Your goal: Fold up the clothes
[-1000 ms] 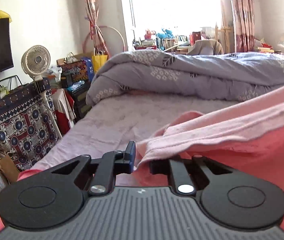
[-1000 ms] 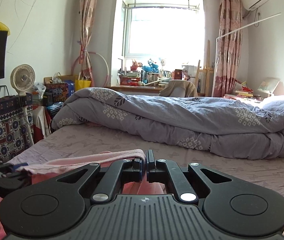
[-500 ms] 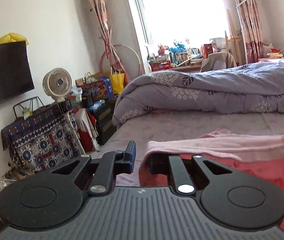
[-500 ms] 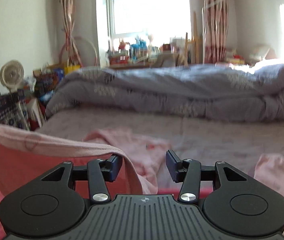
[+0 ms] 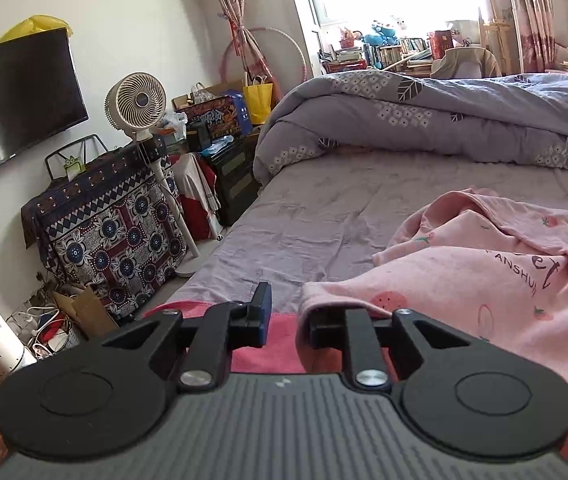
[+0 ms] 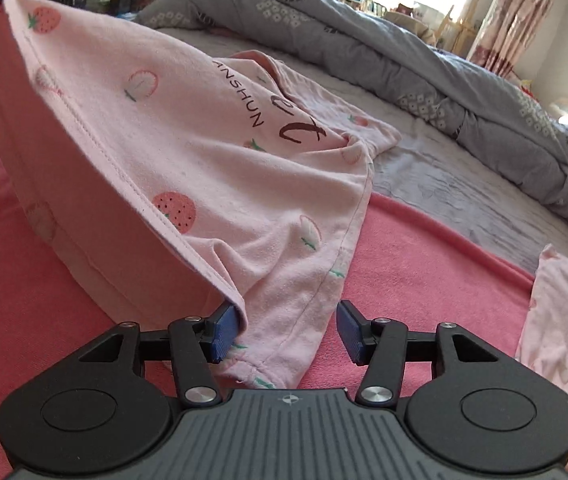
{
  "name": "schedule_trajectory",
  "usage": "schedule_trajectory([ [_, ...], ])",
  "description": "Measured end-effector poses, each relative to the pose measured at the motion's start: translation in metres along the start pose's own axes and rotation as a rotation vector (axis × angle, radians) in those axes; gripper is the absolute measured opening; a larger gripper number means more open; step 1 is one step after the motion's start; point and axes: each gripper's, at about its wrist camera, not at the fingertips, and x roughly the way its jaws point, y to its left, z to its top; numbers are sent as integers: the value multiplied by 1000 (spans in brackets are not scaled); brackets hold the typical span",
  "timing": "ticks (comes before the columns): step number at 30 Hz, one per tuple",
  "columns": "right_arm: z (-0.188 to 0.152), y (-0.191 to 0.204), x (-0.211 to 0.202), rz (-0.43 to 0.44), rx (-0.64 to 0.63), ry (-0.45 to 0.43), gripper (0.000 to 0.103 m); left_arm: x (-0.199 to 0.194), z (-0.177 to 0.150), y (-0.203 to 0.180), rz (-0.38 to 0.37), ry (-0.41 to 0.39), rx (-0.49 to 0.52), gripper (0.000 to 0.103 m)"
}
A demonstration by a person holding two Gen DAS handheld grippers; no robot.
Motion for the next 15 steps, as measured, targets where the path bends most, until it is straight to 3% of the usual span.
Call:
schedule_trajectory([
  [2, 4, -11, -1, -155, -27, -39, 49, 3, -1, 0, 6, 2, 13, 28],
  [4, 8, -42, -11, -345, 116, -50, 51, 8, -4, 1, 16, 11, 10, 28],
  [5, 8, -57, -16, -385, 197, -48, 52, 11, -5, 2, 19, 21, 5, 28],
  [7, 3, -74, -22, -268, 275, -37, 53, 16, -8, 5, 19, 42, -8, 28],
  [9, -2, -66, -30, -153, 222, -46, 54, 17, -9, 3, 26, 43, -1, 28],
  [12, -2, -28, -42, -2, 90, -112, 68, 16, -8, 0, 34, 37, 11, 28],
  [15, 4, 11, -39, 30, 2, -80, 67, 17, -6, -1, 35, 38, 17, 28],
])
